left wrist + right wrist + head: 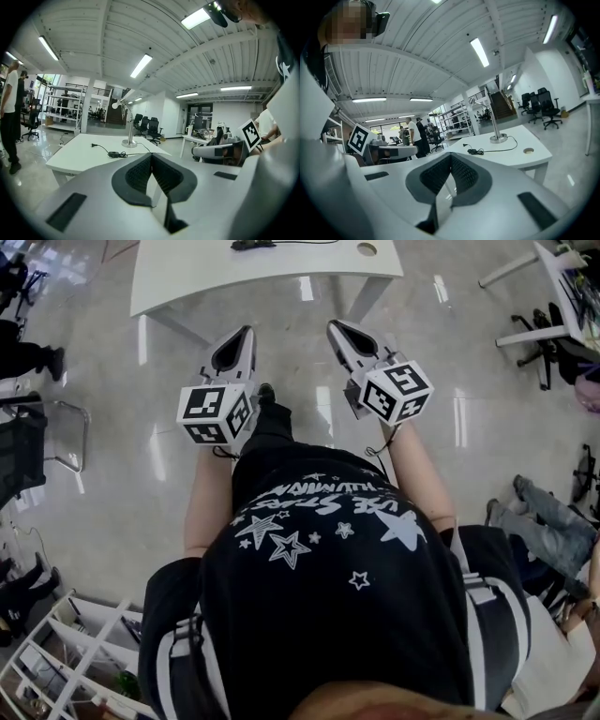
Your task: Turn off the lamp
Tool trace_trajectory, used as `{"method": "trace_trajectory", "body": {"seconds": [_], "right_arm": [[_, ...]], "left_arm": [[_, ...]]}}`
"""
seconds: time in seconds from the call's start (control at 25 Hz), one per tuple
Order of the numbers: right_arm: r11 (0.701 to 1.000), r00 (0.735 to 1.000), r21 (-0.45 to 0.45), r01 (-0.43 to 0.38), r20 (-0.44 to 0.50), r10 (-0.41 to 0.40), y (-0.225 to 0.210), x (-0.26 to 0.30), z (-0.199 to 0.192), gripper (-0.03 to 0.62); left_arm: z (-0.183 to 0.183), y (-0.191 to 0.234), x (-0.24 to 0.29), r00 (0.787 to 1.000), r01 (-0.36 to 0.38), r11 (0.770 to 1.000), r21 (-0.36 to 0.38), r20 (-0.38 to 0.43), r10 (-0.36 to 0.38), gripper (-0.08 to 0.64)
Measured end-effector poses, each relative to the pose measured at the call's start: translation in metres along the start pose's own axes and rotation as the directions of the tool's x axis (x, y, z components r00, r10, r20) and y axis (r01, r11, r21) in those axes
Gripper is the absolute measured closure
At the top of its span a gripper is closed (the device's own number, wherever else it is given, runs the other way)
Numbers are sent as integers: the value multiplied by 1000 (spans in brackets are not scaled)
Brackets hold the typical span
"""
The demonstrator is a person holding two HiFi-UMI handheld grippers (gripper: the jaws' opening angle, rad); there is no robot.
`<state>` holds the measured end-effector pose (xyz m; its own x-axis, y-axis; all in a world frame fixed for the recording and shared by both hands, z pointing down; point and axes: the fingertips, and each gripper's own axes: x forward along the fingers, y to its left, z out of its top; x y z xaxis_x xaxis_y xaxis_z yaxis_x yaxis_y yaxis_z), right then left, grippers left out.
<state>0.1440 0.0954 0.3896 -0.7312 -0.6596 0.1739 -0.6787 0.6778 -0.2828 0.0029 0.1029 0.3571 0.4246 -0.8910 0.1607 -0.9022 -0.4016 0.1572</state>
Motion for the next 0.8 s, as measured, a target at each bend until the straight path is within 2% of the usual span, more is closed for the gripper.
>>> {"method": "trace_trajectory", "body": {"seconds": [0.28,0.52,0.8], "right_arm": [[999,999,13,41,-15,-40,-21,71,18,586],[998,998,17,63,-13,-63,-32,137,43,586],[997,997,20,73,-35,-73,-42,206,52,586]], "left_arm": [[20,58,51,998,63,998,-4,7,-63,549],[34,120,89,998,67,997,-38,-18,-68,549],[35,168,128,993,110,993,-48,-47,-112,548]]}}
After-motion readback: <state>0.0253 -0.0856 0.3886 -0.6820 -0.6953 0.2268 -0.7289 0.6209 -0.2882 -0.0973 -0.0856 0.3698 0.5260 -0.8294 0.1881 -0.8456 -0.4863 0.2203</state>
